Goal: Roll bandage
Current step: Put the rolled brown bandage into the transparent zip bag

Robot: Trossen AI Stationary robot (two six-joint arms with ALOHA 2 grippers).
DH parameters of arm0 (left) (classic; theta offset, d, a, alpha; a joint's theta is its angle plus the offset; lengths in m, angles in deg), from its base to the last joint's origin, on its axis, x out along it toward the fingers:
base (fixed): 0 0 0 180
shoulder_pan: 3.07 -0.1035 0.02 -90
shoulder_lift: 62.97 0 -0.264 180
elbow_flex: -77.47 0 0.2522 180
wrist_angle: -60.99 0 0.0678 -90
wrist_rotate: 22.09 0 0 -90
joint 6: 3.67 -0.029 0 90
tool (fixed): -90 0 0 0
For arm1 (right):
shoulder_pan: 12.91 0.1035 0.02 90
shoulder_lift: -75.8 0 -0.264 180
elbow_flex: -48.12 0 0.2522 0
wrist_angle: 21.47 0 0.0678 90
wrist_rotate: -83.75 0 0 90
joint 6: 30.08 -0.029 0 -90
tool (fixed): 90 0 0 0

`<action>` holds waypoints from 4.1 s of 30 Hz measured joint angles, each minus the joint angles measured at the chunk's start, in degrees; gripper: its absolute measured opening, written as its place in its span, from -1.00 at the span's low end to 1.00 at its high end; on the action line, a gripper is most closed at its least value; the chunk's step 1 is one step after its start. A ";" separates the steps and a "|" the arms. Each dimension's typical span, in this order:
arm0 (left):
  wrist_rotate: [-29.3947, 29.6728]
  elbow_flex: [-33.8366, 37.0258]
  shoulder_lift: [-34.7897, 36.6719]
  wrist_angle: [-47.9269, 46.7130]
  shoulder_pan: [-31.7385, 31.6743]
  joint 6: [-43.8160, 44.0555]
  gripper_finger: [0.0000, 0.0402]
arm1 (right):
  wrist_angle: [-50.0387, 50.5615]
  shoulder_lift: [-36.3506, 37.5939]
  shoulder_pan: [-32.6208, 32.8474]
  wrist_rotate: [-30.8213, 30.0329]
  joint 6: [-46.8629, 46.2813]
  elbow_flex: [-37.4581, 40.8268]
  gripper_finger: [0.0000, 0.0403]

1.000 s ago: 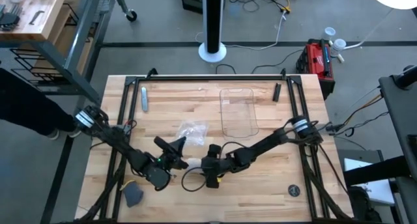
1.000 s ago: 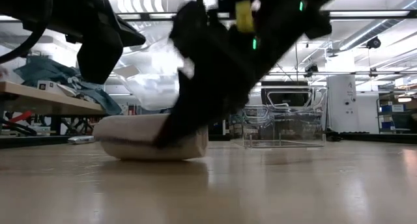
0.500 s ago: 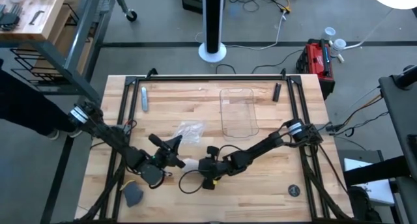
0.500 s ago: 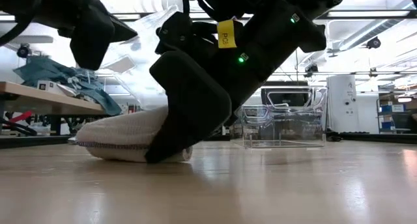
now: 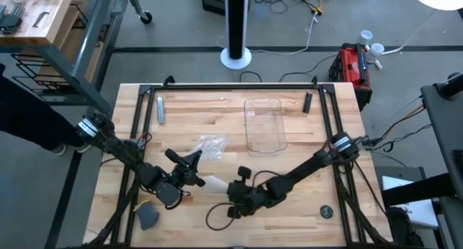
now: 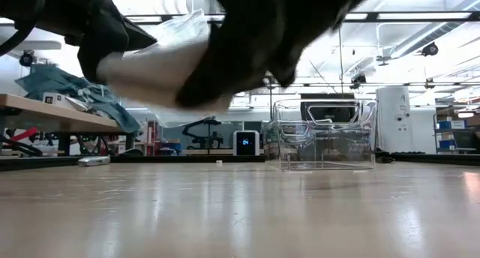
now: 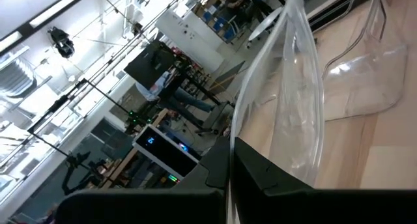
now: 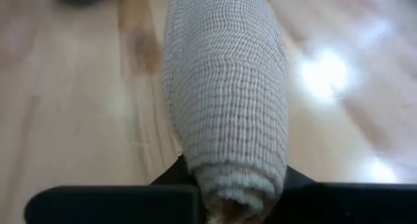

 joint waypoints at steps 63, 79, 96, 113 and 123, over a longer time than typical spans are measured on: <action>-14.47 -5.46 0.11 4.14 -0.99 19.99 -1.00 | 26.23 10.17 0.31 -9.21 -24.13 -5.90 -0.82; -15.05 -5.61 2.16 6.55 0.10 19.86 -1.00 | 28.17 10.13 0.14 -8.58 -24.95 -5.85 -0.82; -17.53 -5.60 2.34 3.32 0.44 21.33 -1.00 | 27.25 10.12 -1.91 -9.25 -22.07 -9.52 -0.82; -22.03 -5.49 2.27 7.13 -0.14 25.07 -1.00 | 27.50 10.28 -6.64 5.66 -18.76 -13.79 -0.82; -24.81 -5.49 2.23 8.90 -1.07 31.96 -1.00 | 28.28 10.28 -8.48 6.77 -16.54 -17.86 -0.44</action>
